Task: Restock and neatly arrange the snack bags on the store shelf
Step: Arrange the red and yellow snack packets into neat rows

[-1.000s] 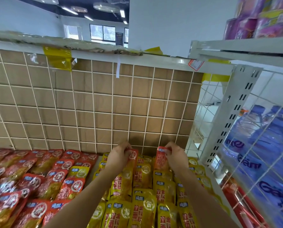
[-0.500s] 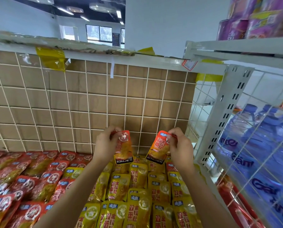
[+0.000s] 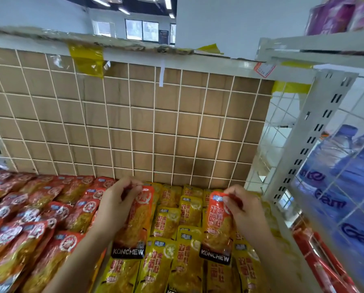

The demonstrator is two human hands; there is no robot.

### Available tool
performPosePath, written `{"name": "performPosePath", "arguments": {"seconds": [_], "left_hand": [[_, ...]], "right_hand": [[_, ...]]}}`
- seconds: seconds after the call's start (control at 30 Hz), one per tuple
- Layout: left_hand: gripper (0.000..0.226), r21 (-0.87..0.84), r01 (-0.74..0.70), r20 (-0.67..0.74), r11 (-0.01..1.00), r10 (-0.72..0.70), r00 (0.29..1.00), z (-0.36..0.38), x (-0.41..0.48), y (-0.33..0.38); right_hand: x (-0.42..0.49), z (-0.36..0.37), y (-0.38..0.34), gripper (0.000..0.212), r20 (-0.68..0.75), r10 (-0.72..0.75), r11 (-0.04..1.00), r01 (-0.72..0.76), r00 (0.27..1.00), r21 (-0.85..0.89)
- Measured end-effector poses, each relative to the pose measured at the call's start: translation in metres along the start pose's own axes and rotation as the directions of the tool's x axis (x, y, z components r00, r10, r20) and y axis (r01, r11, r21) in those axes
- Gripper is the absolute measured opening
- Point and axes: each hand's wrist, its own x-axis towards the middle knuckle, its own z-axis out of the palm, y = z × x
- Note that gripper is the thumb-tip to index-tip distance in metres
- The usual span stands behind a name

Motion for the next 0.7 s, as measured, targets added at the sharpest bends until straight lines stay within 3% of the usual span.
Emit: {"name": "performPosePath", "arguments": {"seconds": [0.2,0.33,0.5,0.7], "left_hand": [[0.025,0.09,0.066,-0.008,0.994,-0.066,0.998,-0.036,-0.04,-0.027],[0.03,0.115,0.123,-0.059,0.986,-0.117,0.991,-0.068,-0.059,-0.038],[0.035,0.121,0.162,-0.132,0.979,-0.146,0.98,-0.11,-0.074,-0.046],[0.034,0.163,0.196,-0.187,0.967,-0.165,0.968,-0.162,-0.08,-0.073]], "right_hand": [[-0.02,0.026,-0.015,0.026,0.098,-0.011,1.0,0.013,0.995,-0.012],[-0.022,0.05,-0.026,0.016,0.139,-0.014,0.997,0.003,0.99,0.077],[-0.017,0.082,-0.044,0.028,0.164,-0.021,0.991,-0.001,0.986,0.136],[-0.012,0.131,-0.072,0.025,0.22,-0.041,0.975,-0.01,0.975,0.222]]}}
